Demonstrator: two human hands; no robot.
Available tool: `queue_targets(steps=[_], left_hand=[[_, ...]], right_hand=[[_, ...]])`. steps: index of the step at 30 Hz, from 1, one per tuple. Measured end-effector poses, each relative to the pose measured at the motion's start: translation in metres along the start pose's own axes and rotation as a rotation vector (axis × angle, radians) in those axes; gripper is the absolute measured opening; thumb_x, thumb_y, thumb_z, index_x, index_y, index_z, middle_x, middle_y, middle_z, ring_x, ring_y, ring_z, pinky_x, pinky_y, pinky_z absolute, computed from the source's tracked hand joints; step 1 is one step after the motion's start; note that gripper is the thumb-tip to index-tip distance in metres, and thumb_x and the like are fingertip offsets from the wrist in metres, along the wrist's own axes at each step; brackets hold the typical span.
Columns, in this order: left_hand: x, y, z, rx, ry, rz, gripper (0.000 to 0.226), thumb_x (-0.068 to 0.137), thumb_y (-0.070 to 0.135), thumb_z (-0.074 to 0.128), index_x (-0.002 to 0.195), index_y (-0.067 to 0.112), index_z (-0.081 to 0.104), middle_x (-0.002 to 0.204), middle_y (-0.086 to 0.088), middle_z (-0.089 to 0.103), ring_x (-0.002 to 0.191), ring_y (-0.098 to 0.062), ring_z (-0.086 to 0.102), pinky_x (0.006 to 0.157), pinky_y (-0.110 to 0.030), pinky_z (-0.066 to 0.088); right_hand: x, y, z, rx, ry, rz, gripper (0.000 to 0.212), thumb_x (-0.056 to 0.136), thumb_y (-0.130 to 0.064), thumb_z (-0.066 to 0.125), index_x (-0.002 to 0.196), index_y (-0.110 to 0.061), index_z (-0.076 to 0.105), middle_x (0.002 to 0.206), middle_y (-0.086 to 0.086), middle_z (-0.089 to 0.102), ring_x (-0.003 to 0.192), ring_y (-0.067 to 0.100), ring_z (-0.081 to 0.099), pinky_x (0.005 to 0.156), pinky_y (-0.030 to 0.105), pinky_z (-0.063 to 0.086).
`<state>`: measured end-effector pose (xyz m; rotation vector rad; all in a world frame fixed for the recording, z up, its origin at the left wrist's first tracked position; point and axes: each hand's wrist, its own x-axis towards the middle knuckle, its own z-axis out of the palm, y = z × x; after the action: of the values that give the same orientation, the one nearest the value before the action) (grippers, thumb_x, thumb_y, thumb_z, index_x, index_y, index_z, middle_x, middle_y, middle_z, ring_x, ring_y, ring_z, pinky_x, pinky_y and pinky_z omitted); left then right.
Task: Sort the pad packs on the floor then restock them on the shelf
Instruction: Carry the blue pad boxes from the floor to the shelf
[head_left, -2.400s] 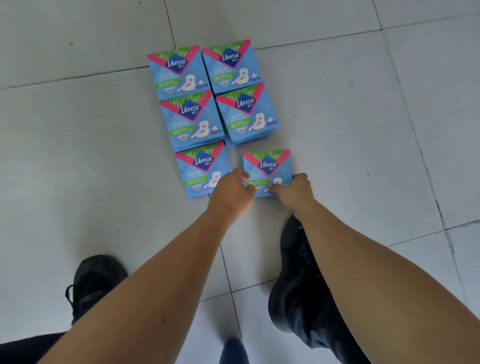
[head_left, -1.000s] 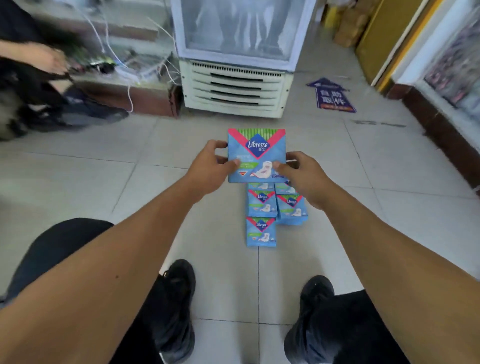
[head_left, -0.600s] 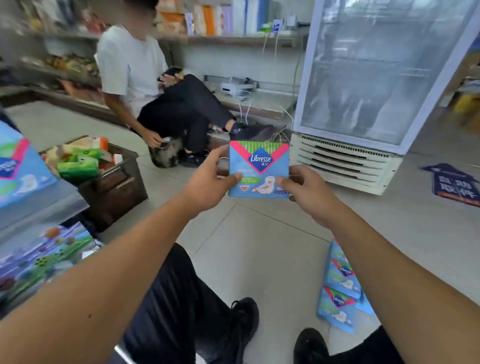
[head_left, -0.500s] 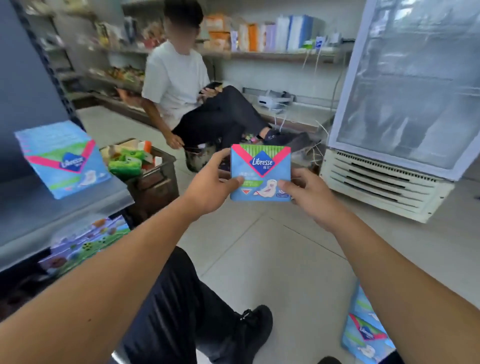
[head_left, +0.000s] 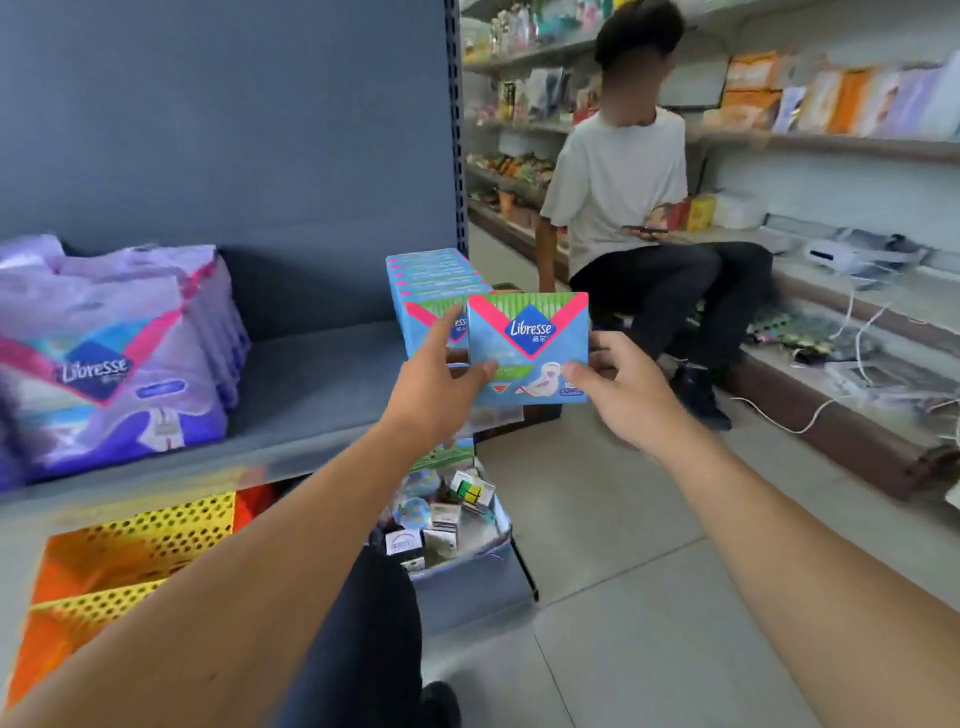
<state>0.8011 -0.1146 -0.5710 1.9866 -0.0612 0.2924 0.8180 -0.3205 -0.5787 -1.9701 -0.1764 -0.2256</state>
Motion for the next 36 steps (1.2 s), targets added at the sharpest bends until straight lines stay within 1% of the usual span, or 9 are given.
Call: queue_targets(steps=[5, 8, 10, 15, 18, 21, 25, 29, 36], left_hand=[[0.021, -0.027, -0.026, -0.01, 0.15, -0.053, 0.051, 0.092, 0.021, 0.065, 0.138, 0.027, 0.044, 0.116, 0.009, 0.064, 0.092, -0.001, 0.064, 0.061, -0.007, 0.044], [0.031, -0.032, -0.028, 0.012, 0.199, -0.052, 0.048, 0.092, 0.019, 0.065, 0.135, 0.026, 0.047, 0.105, 0.014, 0.06, 0.082, 0.01, 0.058, 0.056, -0.002, 0.042], [0.035, -0.035, -0.027, 0.02, 0.216, -0.055, 0.048, 0.091, 0.02, 0.066, 0.134, 0.028, 0.047, 0.102, 0.015, 0.058, 0.085, 0.005, 0.059, 0.059, -0.006, 0.043], [0.045, -0.05, -0.024, 0.074, 0.255, -0.121, 0.046, 0.09, 0.02, 0.066, 0.13, 0.025, 0.045, 0.111, 0.007, 0.061, 0.099, -0.014, 0.063, 0.077, -0.032, 0.052], [0.049, -0.058, -0.023, 0.111, 0.264, -0.157, 0.043, 0.091, 0.019, 0.064, 0.129, 0.022, 0.043, 0.119, 0.003, 0.062, 0.099, -0.015, 0.063, 0.069, -0.026, 0.049], [0.052, -0.062, -0.023, 0.128, 0.279, -0.161, 0.042, 0.091, 0.02, 0.064, 0.127, 0.021, 0.043, 0.121, 0.001, 0.063, 0.101, -0.016, 0.063, 0.074, -0.029, 0.05], [0.055, -0.067, -0.023, 0.141, 0.282, -0.155, 0.046, 0.091, 0.018, 0.064, 0.13, 0.022, 0.041, 0.123, 0.002, 0.062, 0.104, -0.017, 0.063, 0.08, -0.031, 0.052], [0.059, -0.07, -0.021, 0.232, 0.202, -0.144, 0.058, 0.091, 0.017, 0.062, 0.141, 0.03, 0.035, 0.122, 0.005, 0.062, 0.106, -0.018, 0.062, 0.084, -0.033, 0.053], [0.064, -0.07, -0.017, 0.363, 0.156, -0.162, 0.048, 0.096, 0.023, 0.055, 0.139, 0.023, 0.034, 0.119, -0.004, 0.064, 0.098, -0.026, 0.062, 0.079, -0.039, 0.054]], right_hand=[[0.037, -0.004, 0.05, -0.031, -0.033, -0.084, 0.029, 0.092, -0.025, 0.063, 0.119, -0.024, 0.053, 0.1, -0.014, 0.063, 0.089, 0.0, 0.062, 0.081, 0.027, 0.05], [0.053, -0.003, 0.064, -0.082, -0.045, -0.086, 0.034, 0.094, -0.026, 0.062, 0.126, -0.023, 0.051, 0.107, -0.01, 0.062, 0.093, 0.008, 0.063, 0.085, 0.032, 0.052], [0.061, 0.0, 0.068, -0.121, -0.054, -0.084, 0.034, 0.094, -0.026, 0.061, 0.127, -0.023, 0.051, 0.107, -0.011, 0.061, 0.098, 0.011, 0.063, 0.087, 0.035, 0.052], [0.08, 0.011, 0.084, -0.193, -0.095, -0.08, 0.032, 0.095, -0.029, 0.059, 0.126, -0.022, 0.052, 0.111, -0.01, 0.064, 0.101, 0.012, 0.063, 0.085, 0.033, 0.051], [0.088, 0.02, 0.095, -0.192, -0.118, -0.086, 0.031, 0.095, -0.031, 0.058, 0.124, -0.023, 0.053, 0.118, -0.006, 0.066, 0.104, 0.014, 0.064, 0.088, 0.038, 0.053], [0.095, 0.023, 0.102, -0.202, -0.106, -0.089, 0.035, 0.094, -0.033, 0.059, 0.126, -0.022, 0.051, 0.12, -0.004, 0.065, 0.105, 0.016, 0.063, 0.087, 0.041, 0.054], [0.098, 0.025, 0.107, -0.213, -0.109, -0.1, 0.04, 0.096, -0.033, 0.058, 0.132, -0.019, 0.046, 0.127, -0.001, 0.059, 0.114, 0.017, 0.057, 0.081, 0.03, 0.046], [0.103, 0.028, 0.11, -0.223, -0.228, -0.098, 0.039, 0.1, -0.034, 0.05, 0.135, -0.023, 0.039, 0.129, -0.003, 0.055, 0.115, 0.015, 0.054, 0.082, 0.029, 0.044], [0.111, 0.033, 0.111, -0.16, -0.267, -0.072, 0.033, 0.1, -0.037, 0.048, 0.131, -0.03, 0.042, 0.128, -0.007, 0.058, 0.117, 0.013, 0.055, 0.095, 0.042, 0.051]])
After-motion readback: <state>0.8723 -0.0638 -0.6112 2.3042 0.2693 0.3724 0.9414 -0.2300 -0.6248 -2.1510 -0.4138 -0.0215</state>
